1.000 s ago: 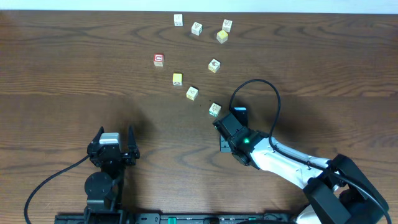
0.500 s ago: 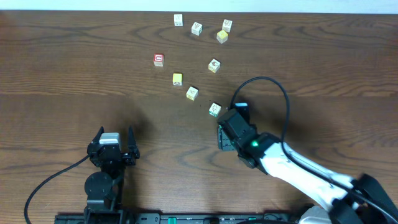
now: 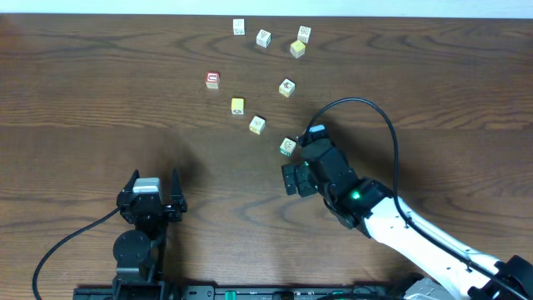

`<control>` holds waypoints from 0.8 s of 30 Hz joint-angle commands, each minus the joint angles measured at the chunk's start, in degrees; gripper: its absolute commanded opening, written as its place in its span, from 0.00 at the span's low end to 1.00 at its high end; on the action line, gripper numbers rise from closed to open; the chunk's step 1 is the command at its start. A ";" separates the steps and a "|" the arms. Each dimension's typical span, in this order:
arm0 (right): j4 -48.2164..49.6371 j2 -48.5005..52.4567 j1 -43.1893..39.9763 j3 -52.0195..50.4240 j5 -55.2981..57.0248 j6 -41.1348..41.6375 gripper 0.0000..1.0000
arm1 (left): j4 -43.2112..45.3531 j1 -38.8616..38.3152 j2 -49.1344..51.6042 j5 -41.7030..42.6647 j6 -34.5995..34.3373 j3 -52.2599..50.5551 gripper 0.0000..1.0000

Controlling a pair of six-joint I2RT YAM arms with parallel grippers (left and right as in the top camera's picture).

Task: Lift 5 blocks
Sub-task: 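Move the right gripper over the cream ladybug block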

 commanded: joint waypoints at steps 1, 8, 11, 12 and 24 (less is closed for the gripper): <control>0.48 0.13 -2.58 1.84 -2.01 -6.47 0.98 | -2.38 -0.22 -0.09 -0.66 -0.46 -0.98 0.76; 2.73 3.17 -7.85 3.96 -15.39 -12.09 0.99 | -2.38 -0.22 -0.09 -0.66 -0.46 -0.98 0.75; 2.29 6.14 -8.11 6.01 -17.27 -13.75 0.99 | -2.38 -0.22 -0.09 -0.66 -0.46 -0.98 0.75; 1.95 7.19 -8.11 6.78 -17.59 -14.34 0.99 | -2.36 -0.22 -0.09 -0.66 -0.46 -0.98 0.76; -5.92 18.88 -8.37 15.76 -21.05 -22.99 0.86 | -2.38 -0.22 -0.09 -0.66 -0.46 -0.98 0.76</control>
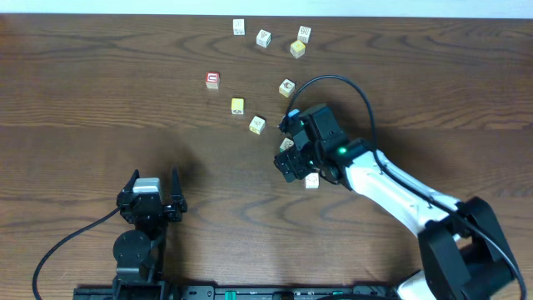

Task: Lift 5 blocks
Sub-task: 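Move the right gripper over the cream ladybug block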

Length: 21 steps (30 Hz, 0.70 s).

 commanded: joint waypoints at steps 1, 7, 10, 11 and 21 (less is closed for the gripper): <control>-0.35 1.51 -0.66 1.70 -1.31 -3.80 0.86 | -2.36 -0.22 -0.09 -0.68 -0.46 -0.98 0.75; -0.59 2.19 -0.83 1.70 -1.29 -6.47 0.89 | -2.38 -0.22 -0.09 -0.68 -0.46 -0.98 0.75; -0.22 2.25 -1.60 1.70 -1.27 -6.84 0.92 | -2.36 -0.22 -0.09 -0.68 -0.46 -0.98 0.75; -0.09 2.25 -1.84 1.70 -1.27 -6.84 0.92 | -2.38 -0.22 -0.09 -0.68 -0.46 -0.98 0.75; 2.86 2.25 -3.28 1.73 -1.29 -6.82 0.96 | -2.36 -0.22 -0.09 -0.68 -0.46 -0.98 0.76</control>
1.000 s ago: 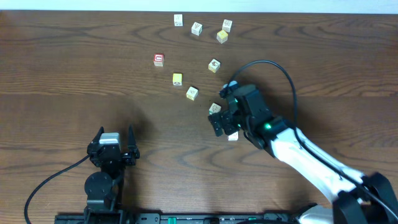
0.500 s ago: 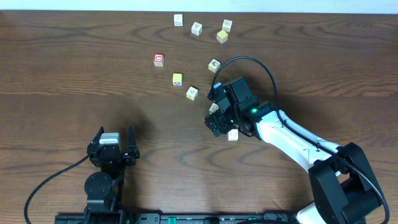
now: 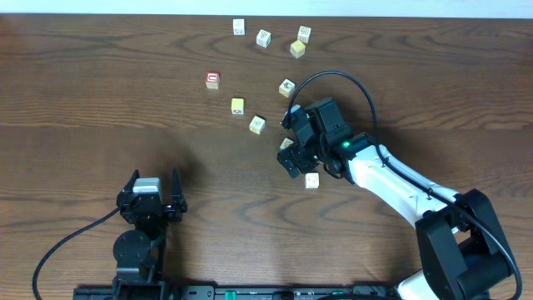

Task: Lift 5 blocks
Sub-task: 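Move the right gripper over the cream ladybug block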

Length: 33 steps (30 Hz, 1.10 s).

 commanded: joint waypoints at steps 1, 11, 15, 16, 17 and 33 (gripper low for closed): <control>1.31 0.70 -0.61 1.16 -0.31 -0.85 0.95 | -2.36 -0.22 -0.09 -0.66 -0.48 -0.98 0.75; 4.94 2.03 -0.61 1.16 -0.31 -0.85 0.98 | -2.36 -0.22 -0.09 -0.66 -0.48 -0.98 0.75; 5.73 5.53 -0.61 1.44 -0.35 -0.79 0.98 | -2.36 -0.22 -0.09 -0.66 -0.48 -0.98 0.75; 5.73 6.62 -0.61 1.73 -0.35 -0.74 0.98 | -2.38 -0.22 -0.09 -0.66 -0.48 -0.98 0.75; 5.62 7.89 -0.61 2.23 -0.37 -0.57 0.97 | -2.36 -0.22 -0.09 -0.66 -0.48 -0.98 0.75; 4.63 13.77 -0.50 6.40 -3.08 -0.83 0.88 | -2.38 -0.22 -0.09 -0.66 -0.48 -0.98 0.75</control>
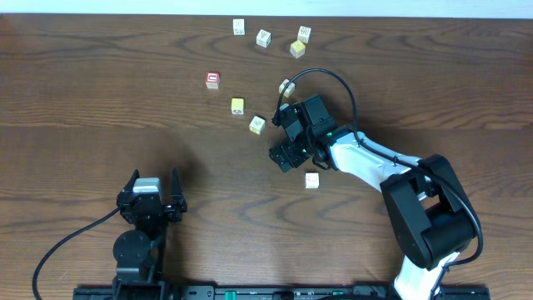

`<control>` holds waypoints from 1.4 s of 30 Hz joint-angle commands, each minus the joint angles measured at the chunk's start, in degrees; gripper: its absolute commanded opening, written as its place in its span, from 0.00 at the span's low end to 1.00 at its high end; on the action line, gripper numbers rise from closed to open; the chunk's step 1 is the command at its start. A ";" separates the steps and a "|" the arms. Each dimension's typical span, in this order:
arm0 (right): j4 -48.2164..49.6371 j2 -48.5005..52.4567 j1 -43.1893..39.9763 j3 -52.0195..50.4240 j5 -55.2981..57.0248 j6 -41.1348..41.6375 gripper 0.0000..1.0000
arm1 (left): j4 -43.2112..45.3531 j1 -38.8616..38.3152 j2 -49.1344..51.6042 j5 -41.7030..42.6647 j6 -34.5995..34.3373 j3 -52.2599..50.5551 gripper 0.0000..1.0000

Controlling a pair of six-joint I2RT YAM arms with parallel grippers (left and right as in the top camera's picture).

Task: Lift 5 blocks
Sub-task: 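Move the right gripper over the cream ladybug block, then lower and close the right gripper on the ladybug block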

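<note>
Small lettered blocks lie scattered on the wooden table (100,100). Three white ones (239,27) (263,37) (304,33) and a yellow one (297,48) sit at the far edge. Nearer are a red block (212,80), a yellow block (237,105), a pale block (256,124) and one half under the cable (286,87). A white block (311,180) lies just right of my right gripper (281,156), which points down at the table. Whether its fingers hold anything is hidden. My left gripper (154,185) rests open at the near left.
The right arm (366,158) stretches in from the near right, and its black cable (321,77) arches over the block behind it. The left arm's cable (67,242) trails toward the near left edge.
My right gripper has shifted a little left and away, toward the pale block. The block that showed at its fingers is now covered by it. The left arm is unchanged.
At first my right gripper hung nearer the front, short of a block in the middle of the table. Then it stood at that block, with a white block uncovered to its right. It stayed there, and now it hides the middle block.
</note>
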 commanded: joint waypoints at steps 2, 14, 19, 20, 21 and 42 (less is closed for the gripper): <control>-0.28 1.03 -0.52 1.05 -1.03 -0.44 0.82 | -2.38 -0.22 -0.09 -0.66 -0.48 -0.98 0.75; -3.82 1.03 -0.50 3.08 0.72 -0.46 0.45 | -2.38 -0.22 -0.09 -0.66 -0.48 -0.98 0.75; -5.64 1.03 -0.52 5.33 0.72 -0.46 0.43 | -2.38 -0.22 -0.09 -0.66 -0.48 -0.98 0.75; -6.21 1.03 -0.52 6.01 0.72 -0.46 0.43 | -2.38 -0.22 -0.09 -0.66 -0.48 -0.98 0.75; -6.67 1.03 -0.52 6.54 0.76 -0.46 0.44 | -2.36 -0.22 -0.09 -0.66 -0.48 -0.98 0.75; -16.35 1.03 -0.46 9.25 3.26 -3.85 0.46 | -2.36 -0.22 -0.09 -0.66 -0.48 -0.98 0.75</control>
